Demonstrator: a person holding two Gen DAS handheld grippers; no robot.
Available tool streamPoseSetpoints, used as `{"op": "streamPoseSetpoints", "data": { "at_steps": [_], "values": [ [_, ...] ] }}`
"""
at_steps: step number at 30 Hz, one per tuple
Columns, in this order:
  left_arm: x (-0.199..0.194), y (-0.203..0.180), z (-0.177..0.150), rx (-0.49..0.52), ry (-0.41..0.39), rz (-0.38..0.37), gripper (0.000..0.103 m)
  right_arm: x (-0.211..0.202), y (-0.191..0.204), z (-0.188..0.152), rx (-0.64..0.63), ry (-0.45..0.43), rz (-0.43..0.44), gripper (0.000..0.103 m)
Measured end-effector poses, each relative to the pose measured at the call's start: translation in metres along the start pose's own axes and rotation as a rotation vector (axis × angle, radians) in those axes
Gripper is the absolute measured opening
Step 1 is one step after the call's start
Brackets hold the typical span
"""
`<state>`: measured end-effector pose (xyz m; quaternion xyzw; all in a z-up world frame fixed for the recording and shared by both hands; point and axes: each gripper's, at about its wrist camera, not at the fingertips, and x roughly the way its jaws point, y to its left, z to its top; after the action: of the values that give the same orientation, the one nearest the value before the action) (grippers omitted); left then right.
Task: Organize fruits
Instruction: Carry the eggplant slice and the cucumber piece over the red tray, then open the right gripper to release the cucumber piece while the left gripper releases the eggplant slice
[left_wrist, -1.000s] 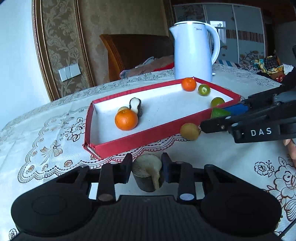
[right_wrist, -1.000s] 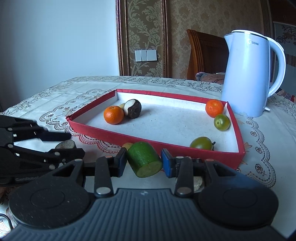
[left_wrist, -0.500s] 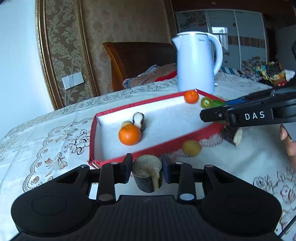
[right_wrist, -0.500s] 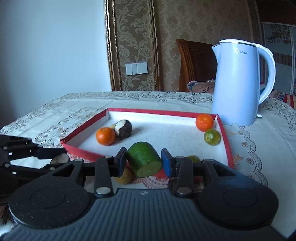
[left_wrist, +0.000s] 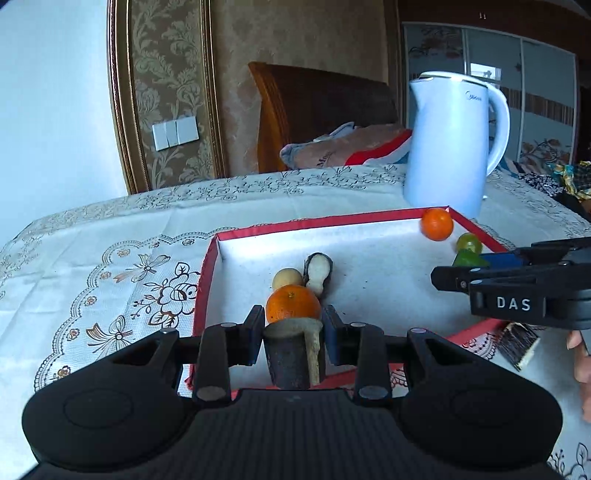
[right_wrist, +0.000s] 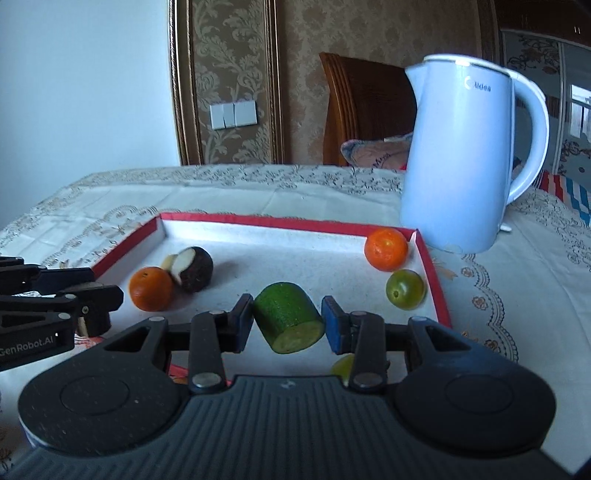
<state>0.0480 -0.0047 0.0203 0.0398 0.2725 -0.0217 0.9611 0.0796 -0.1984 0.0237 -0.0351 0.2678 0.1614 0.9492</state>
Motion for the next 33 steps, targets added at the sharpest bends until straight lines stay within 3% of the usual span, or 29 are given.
{"op": "streamPoseSetpoints", "data": {
  "at_steps": [6,13,19,33],
  "values": [
    [0.026,0.001,0.001,-0.032,0.069,0.032,0.033,0.018,-0.003,-0.001,0.013,0.06,-0.024,0.038],
    [0.045,-0.006,0.005,0.0,0.069,0.066,0.033,0.037,-0.004,0.001,0.011,0.113,-0.042,0.038],
    [0.059,-0.008,0.01,0.022,0.055,0.122,0.033,0.043,-0.006,0.006,0.03,0.107,-0.051,0.038],
    [0.066,-0.01,0.009,0.023,0.026,0.164,0.034,0.056,-0.009,0.012,0.061,0.097,-0.082,0.037]
  ]
}}
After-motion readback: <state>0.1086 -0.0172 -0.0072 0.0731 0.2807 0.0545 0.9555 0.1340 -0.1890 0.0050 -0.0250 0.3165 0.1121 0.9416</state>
